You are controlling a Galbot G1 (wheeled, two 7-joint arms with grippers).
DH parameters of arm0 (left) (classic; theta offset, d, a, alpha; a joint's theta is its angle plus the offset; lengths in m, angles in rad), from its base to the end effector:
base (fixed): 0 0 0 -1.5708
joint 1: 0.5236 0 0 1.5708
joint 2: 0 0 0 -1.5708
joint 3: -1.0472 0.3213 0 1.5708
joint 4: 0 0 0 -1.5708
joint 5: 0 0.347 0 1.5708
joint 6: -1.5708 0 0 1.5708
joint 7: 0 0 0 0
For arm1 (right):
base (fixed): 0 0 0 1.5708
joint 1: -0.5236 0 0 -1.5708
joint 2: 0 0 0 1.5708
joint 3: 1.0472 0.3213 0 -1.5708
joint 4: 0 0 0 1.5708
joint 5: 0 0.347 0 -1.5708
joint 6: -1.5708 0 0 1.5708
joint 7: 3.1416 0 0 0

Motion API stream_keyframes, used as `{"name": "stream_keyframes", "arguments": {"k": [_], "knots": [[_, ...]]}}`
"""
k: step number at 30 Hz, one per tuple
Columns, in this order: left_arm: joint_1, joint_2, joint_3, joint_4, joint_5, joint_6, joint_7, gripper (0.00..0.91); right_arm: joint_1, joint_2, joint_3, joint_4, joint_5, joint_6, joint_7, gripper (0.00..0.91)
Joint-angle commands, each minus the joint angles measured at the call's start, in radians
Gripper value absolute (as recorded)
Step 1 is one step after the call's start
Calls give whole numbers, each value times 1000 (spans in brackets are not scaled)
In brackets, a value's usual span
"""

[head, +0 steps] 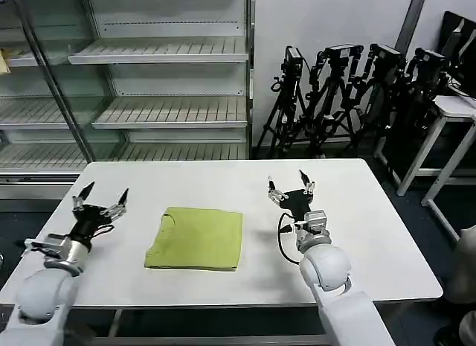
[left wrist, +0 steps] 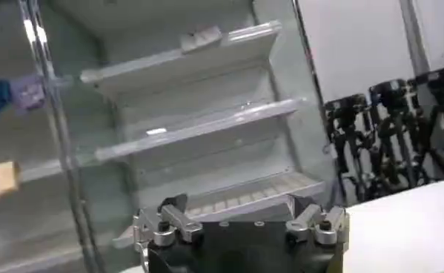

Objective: Fold and organize the clothes.

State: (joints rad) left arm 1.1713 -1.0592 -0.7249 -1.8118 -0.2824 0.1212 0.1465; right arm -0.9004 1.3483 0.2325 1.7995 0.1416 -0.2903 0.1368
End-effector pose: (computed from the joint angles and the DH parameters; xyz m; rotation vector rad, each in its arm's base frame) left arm 0.3060 0.1755 -0.2145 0.0840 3.0781 0.3934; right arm 0.3580 0.0411 -0.2079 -0.2655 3.0888 -0.1761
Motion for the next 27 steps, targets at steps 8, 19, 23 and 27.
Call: {"name": "stream_keyframes", "arguments": {"k": [8, 19, 23, 27], "knots": [[58, 49, -118, 19, 15, -81, 102, 907, 19, 42, -10, -42, -60, 21, 2, 907], [28, 23, -72, 9, 14, -79, 100, 907, 20, 15, 18, -63, -77, 48, -15, 907], [14, 12, -52, 6, 15, -79, 98, 907, 18, 9, 25, -61, -74, 50, -15, 907], [1, 4, -26, 4, 16, -77, 96, 907, 12, 4, 31, -59, -73, 50, -16, 907]]}}
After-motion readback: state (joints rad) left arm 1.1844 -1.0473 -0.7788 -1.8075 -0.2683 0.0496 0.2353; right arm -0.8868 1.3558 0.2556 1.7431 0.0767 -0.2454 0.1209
